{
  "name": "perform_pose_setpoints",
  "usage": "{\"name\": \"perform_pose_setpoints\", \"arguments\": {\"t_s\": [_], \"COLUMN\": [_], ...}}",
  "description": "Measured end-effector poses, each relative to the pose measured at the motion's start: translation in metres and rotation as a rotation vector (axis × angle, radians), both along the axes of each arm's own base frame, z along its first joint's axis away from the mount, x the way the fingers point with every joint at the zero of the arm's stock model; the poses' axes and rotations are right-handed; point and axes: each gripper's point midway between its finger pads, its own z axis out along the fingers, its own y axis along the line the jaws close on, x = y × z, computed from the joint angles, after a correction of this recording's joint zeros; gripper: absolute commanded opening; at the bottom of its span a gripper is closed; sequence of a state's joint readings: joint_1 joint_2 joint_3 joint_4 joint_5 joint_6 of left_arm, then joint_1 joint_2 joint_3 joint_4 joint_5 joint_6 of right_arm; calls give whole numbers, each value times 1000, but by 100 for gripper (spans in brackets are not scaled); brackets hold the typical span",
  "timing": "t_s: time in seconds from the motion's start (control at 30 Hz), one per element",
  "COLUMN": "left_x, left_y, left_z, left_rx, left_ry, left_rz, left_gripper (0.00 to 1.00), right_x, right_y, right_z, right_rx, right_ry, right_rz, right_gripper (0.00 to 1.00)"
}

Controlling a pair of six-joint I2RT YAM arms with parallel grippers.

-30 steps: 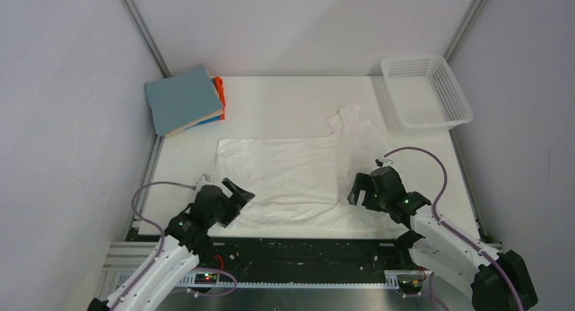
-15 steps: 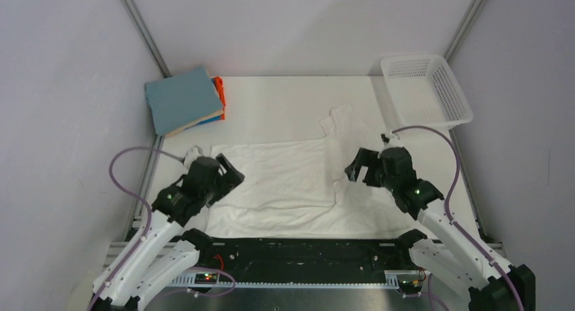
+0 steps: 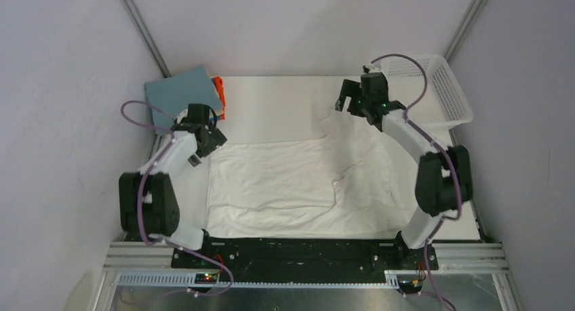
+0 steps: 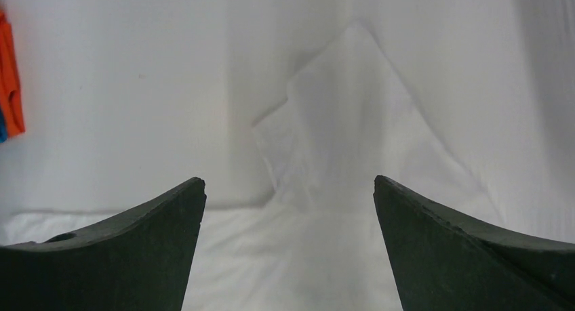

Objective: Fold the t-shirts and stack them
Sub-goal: Grab the side of the flattened tshirt furthest away from the robot with both arms

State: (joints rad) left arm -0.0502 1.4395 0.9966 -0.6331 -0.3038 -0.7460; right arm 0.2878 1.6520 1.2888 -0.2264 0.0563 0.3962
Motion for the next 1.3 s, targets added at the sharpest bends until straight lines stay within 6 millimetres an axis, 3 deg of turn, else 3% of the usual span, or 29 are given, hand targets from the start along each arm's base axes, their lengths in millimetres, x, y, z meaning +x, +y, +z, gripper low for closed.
{"name": "perform_pose_setpoints", "arguments": {"t_s": [0.13,0.23,0.27,0.33,0.53,0.83,1.07,1.17,1.3], "left_x": [47,68,71,74,102,95,73,68,61], "left_y": [11,21,22,26,18,2,-6,-6,-6], "left_z": [-22,-48,-57,-71,-67,-67,-69,-70,-72], "left_rx": [-45,-68,-79,-88,-160,-232,-237,-223,-213], "left_ry": [35,76,94,131,76,69,100,118,146], "left_rz": [-9,-5,-6,-8,-50,-104,-161,-179,-207], "left_gripper": [94,69,66,65,64,56,49,36,8], "right_x": [49,79,86,92,88,75,71,72,69], "right_y": [10,17,18,21,26,22,17,16,14], "right_z": [-22,-41,-47,-57,-67,-78,-64,-62,-64], "right_rx": [-55,-84,-89,-92,-74,-56,-49,-49,-59], "right_ry": [25,50,60,80,115,148,127,123,135], "right_rz": [18,33,38,48,78,85,77,76,74], "right_gripper": [96,94,94,94,94,94,93,93,93]}}
